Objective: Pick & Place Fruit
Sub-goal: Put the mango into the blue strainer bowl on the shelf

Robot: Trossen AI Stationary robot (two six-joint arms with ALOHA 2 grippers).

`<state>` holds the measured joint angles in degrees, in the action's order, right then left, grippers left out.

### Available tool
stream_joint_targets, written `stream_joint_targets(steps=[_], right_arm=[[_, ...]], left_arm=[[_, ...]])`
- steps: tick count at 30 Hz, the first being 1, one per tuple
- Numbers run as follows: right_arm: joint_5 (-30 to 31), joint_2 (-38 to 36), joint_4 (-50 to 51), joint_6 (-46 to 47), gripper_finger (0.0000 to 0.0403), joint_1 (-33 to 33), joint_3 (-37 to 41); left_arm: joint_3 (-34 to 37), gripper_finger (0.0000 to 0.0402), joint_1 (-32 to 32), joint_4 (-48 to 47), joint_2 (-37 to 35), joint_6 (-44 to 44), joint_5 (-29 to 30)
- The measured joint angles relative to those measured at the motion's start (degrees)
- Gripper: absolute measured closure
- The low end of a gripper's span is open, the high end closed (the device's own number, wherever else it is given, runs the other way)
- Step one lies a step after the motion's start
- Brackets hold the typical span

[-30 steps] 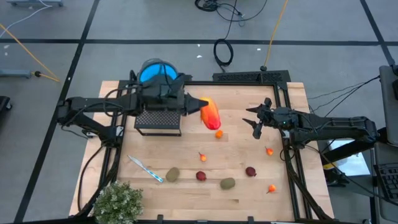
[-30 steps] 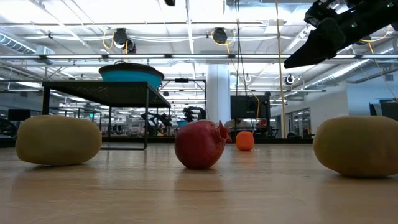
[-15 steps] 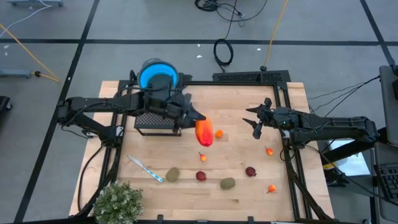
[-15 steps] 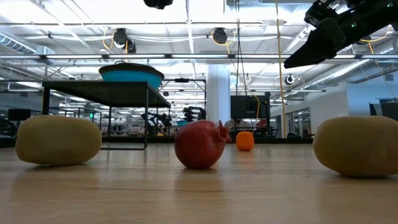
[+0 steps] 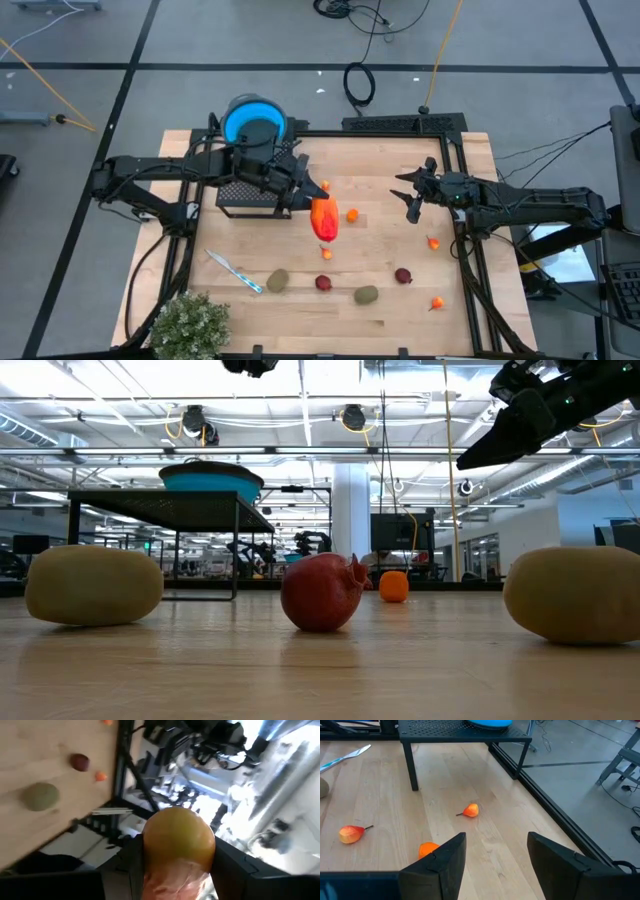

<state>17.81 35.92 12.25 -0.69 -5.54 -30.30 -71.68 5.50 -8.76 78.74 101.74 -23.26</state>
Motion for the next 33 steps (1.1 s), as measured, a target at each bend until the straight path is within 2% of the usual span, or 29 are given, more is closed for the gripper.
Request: stream_joint_targets(steps=[4,9,15,20,23,33], right_arm=[[0.0,0.0,0.0,0.0,0.02,0.0,0.0],[0.0,0.0,0.0,0.0,0.02,0.0,0.0],[0.0,0.0,0.0,0.0,0.0202,0.0,0.0],[0.0,0.0,-0.1,0.0,0.0202,0.0,0.0],[0.0,0.0,-0.3,0.0,0.0202,0.0,0.0],[0.0,0.0,-0.9,0.0,0.0202,0.0,0.0]], left_arm=[[0.0,0.0238,-0.2,-8.5,0.0,-9.8,-3.0],[0.0,0.0238,-0.7,-18.8,0.0,-24.6,-4.0],[0.0,0.0238,-1.9,-25.1,0.0,-38.5,-2.0],[0.0,0.0238,-3.5,-25.7,0.0,-48.8,2.1],[-1.8,0.0238,-4.8,-27.3,0.0,-56.4,7.7],[-14.4,0.0238,-9.5,-28.5,-0.1,-85.7,38.4]])
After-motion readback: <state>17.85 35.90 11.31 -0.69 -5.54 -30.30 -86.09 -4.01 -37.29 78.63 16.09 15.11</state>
